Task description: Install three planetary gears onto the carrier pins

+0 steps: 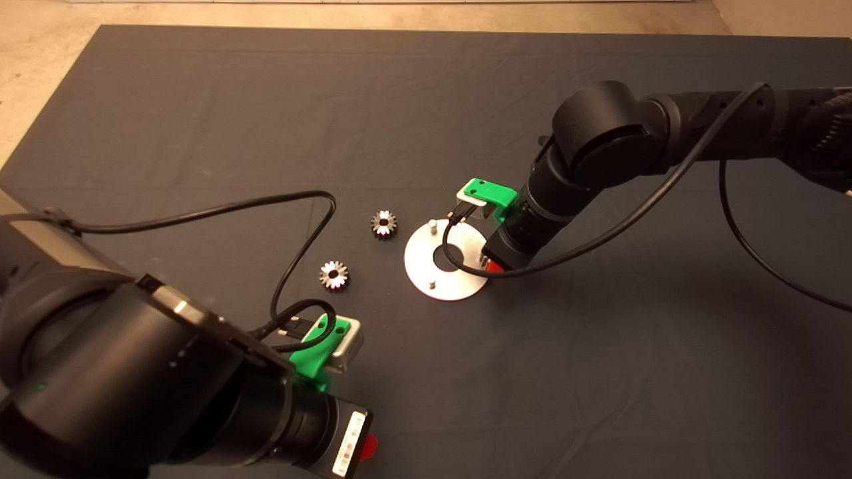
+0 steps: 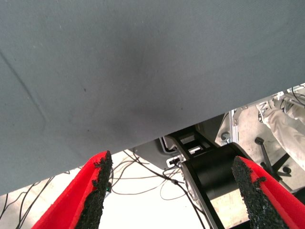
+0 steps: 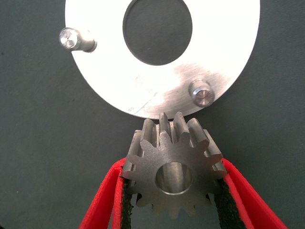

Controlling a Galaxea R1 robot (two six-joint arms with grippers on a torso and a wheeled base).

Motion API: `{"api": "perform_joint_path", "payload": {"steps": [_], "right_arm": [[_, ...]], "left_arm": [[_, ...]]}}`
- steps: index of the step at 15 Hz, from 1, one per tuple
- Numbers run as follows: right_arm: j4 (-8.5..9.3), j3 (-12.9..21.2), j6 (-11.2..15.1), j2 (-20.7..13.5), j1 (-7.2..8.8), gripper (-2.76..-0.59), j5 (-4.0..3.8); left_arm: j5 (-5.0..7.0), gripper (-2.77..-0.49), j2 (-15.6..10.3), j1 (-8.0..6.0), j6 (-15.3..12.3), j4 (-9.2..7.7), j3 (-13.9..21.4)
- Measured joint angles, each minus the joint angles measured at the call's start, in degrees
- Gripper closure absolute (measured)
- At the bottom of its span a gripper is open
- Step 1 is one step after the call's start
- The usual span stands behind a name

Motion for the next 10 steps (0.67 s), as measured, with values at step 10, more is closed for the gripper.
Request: {"api": "perform_joint_path", "payload": {"steps": [10], "right_arm": [[-0.80,-3.2,-1.5,0.3,-2.50,-0.96,0.07]], "left_arm": [[0.00,-1.78,0.0,0.00,0.0,0.05,0.0]]}}
